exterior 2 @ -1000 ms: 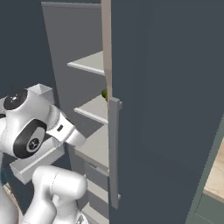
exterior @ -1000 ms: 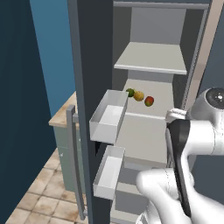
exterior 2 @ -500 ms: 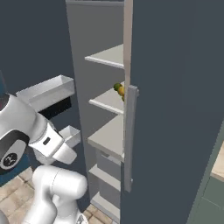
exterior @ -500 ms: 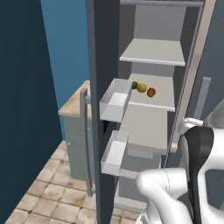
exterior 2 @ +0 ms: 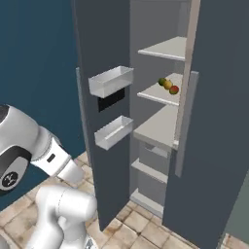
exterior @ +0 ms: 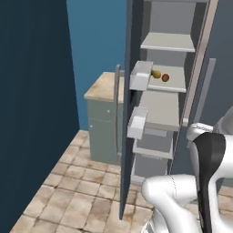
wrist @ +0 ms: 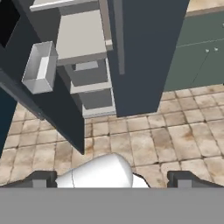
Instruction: Take the lemon wedge and mango from the highest rack and move them to the second highest rack where the lime and squash are located, to maximize freezer space. Close the freezer door after rearranging.
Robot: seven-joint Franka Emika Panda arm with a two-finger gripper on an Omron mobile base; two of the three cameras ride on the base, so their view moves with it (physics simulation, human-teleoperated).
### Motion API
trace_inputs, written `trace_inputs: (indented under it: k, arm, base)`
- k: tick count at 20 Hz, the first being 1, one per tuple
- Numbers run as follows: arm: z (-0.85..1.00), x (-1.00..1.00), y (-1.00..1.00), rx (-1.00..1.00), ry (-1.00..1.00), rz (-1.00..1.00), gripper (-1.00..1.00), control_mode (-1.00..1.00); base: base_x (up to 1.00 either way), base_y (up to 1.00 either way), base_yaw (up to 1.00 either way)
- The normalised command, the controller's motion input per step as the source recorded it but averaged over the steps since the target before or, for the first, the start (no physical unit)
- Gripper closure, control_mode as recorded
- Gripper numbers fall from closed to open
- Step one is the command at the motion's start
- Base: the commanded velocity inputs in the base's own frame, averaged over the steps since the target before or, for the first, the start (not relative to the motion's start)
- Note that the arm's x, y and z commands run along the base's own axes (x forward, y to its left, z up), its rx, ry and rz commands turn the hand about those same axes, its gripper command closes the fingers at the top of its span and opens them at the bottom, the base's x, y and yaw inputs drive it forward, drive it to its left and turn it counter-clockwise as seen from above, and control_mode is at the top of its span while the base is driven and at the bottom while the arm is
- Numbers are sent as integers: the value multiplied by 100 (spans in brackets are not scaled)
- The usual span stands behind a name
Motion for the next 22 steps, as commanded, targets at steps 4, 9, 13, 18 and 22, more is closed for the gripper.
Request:
trace_inputs:
  k: [4,9,13,18,22]
  arm:
    - [0,0,0,0,0,0,-100,100]
    - [0,0,0,0,0,0,-100,100]
    - [0,0,0,0,0,0,-100,100]
    - [0,0,0,0,0,0,-100,100]
    - [0,0,0,0,0,0,-100,100]
  base:
    - [-37,100,-6]
    - [2,100,-28]
    - [32,100,-43]
    - [47,100,-50]
    - [55,89,-49]
